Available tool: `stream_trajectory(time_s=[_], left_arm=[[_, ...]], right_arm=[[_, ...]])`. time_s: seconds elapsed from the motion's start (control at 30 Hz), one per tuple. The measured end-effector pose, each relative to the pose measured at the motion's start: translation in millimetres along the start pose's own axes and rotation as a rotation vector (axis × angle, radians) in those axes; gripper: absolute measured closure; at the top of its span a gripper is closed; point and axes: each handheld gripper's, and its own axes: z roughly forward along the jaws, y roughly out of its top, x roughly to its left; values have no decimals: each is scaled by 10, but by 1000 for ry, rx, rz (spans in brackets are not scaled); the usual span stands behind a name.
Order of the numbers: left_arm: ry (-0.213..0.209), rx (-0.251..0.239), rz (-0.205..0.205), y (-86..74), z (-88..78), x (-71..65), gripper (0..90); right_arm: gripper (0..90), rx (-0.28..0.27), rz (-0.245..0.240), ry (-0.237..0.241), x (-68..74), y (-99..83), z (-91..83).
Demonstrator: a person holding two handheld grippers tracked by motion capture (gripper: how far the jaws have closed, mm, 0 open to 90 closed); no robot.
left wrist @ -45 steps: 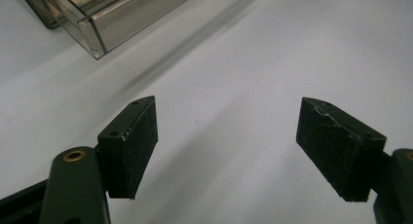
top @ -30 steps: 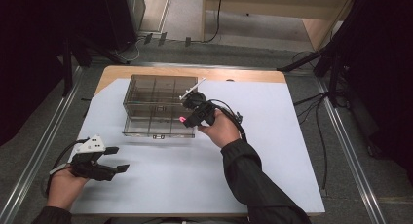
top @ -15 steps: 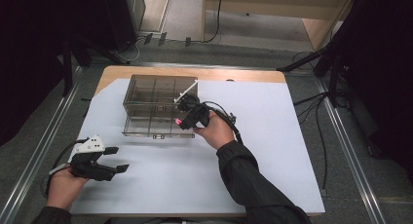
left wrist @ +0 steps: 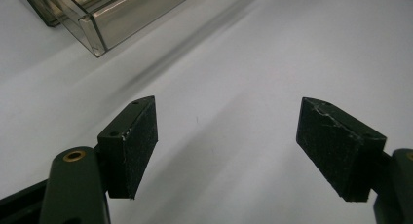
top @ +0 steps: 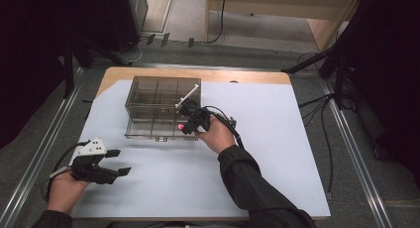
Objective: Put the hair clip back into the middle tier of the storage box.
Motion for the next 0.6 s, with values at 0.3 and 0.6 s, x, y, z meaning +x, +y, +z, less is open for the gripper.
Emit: stream_trajectory(time_s=[0.3, 0.6], left_arm=[[-1, 3, 1, -2, -2, 3, 239], [2, 5, -1, -3, -8, 5, 240]], right_arm=[[772, 12, 0, -5, 6, 1, 49], [767, 19, -7, -3, 9, 4, 79]])
